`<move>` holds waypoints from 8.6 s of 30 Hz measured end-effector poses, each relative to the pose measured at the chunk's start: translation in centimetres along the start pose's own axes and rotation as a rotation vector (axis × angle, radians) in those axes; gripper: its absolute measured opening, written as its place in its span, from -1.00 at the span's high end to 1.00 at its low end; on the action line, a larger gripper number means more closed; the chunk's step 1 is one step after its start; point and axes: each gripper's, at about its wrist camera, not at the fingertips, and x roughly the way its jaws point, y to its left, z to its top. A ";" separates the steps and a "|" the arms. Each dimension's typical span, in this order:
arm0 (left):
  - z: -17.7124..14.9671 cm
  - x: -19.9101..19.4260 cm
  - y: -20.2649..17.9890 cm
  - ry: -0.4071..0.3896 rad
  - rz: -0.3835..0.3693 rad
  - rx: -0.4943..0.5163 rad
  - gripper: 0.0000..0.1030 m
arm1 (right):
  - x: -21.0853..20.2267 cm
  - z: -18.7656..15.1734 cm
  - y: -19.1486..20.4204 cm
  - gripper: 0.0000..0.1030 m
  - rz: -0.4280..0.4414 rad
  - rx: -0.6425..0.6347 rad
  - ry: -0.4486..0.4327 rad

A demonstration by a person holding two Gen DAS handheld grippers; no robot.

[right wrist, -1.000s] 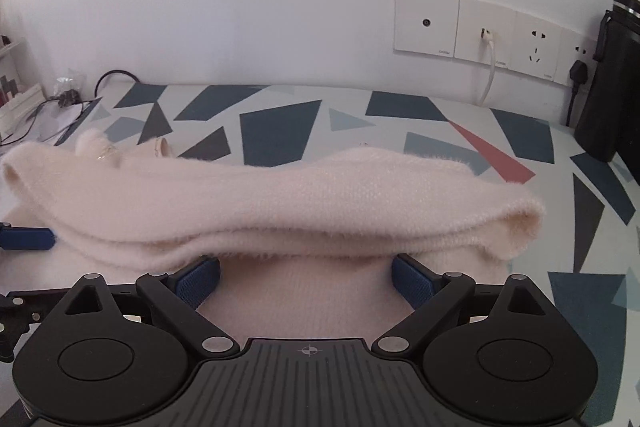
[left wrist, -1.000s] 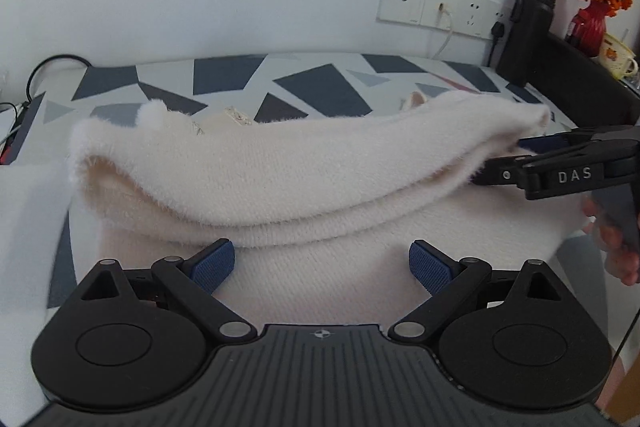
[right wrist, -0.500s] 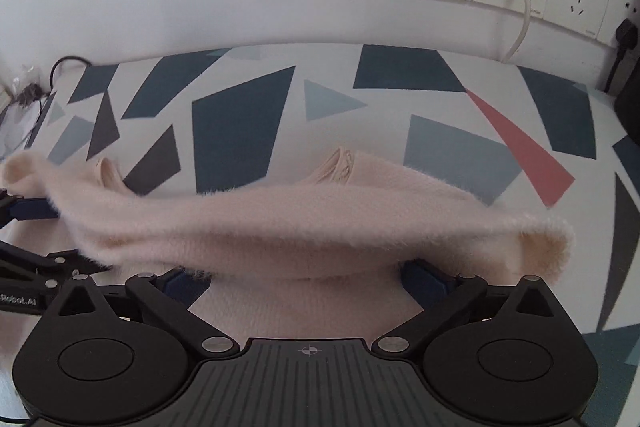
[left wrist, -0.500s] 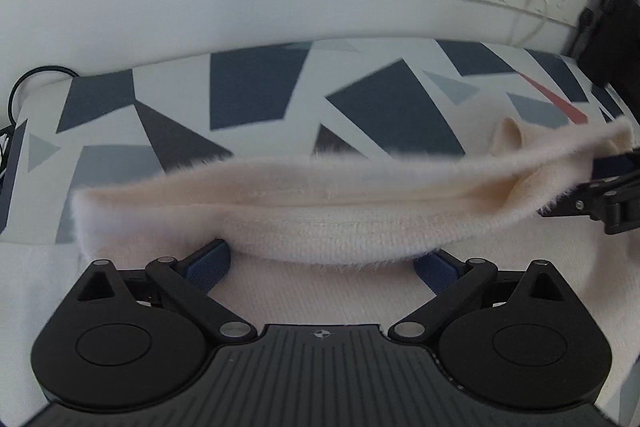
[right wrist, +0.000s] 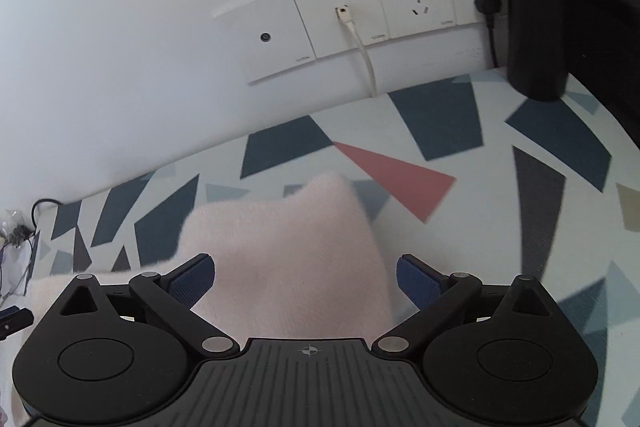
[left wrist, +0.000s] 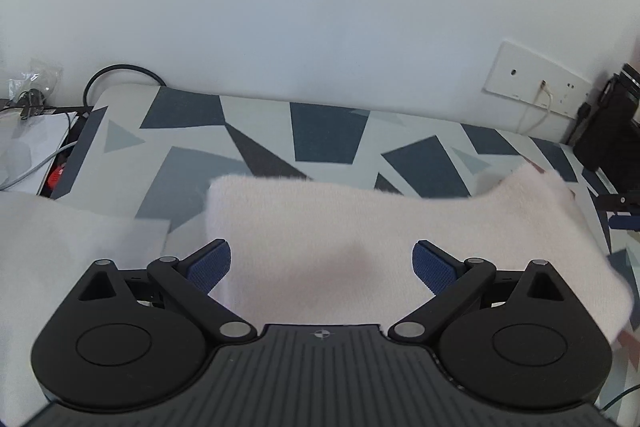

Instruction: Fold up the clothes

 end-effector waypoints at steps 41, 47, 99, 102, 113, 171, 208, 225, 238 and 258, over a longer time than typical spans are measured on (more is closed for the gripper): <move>-3.5 -2.1 1.1 0.014 -0.036 0.013 -0.99 | -3.9 -8.2 9.8 -0.99 -0.076 -0.393 -0.109; -2.7 2.3 2.1 0.159 0.092 -0.027 -0.99 | 0.4 -2.8 6.3 -0.98 -0.089 -0.198 -0.028; -6.0 2.7 -1.5 0.155 -0.100 0.045 -1.00 | 1.8 -6.9 4.1 -0.99 0.144 -0.169 0.092; -6.1 2.7 -1.7 0.147 -0.098 0.060 -1.00 | 1.8 -7.1 4.3 -0.99 0.140 -0.177 0.079; -7.4 2.3 -1.4 0.041 -0.112 0.081 -1.00 | 2.1 -8.6 6.5 -0.99 0.034 -0.326 0.039; -13.5 -3.1 -4.7 0.010 -0.088 0.075 -1.00 | -3.8 -15.2 3.9 -0.99 0.125 -0.418 -0.011; -12.8 -2.1 -4.9 -0.027 -0.075 0.065 -1.00 | -3.7 -15.2 4.4 -0.99 0.123 -0.437 -0.013; -13.0 -2.2 -5.1 -0.029 -0.064 0.052 -1.00 | -3.7 -15.3 4.0 -0.99 0.138 -0.432 -0.016; -9.4 -5.6 -3.4 0.034 0.083 0.076 -0.99 | -4.7 -14.0 1.8 -0.99 0.144 -0.246 0.004; -11.3 -1.3 -6.1 0.059 -0.062 0.046 -0.98 | -3.3 -14.5 3.9 -0.99 0.091 -0.319 -0.014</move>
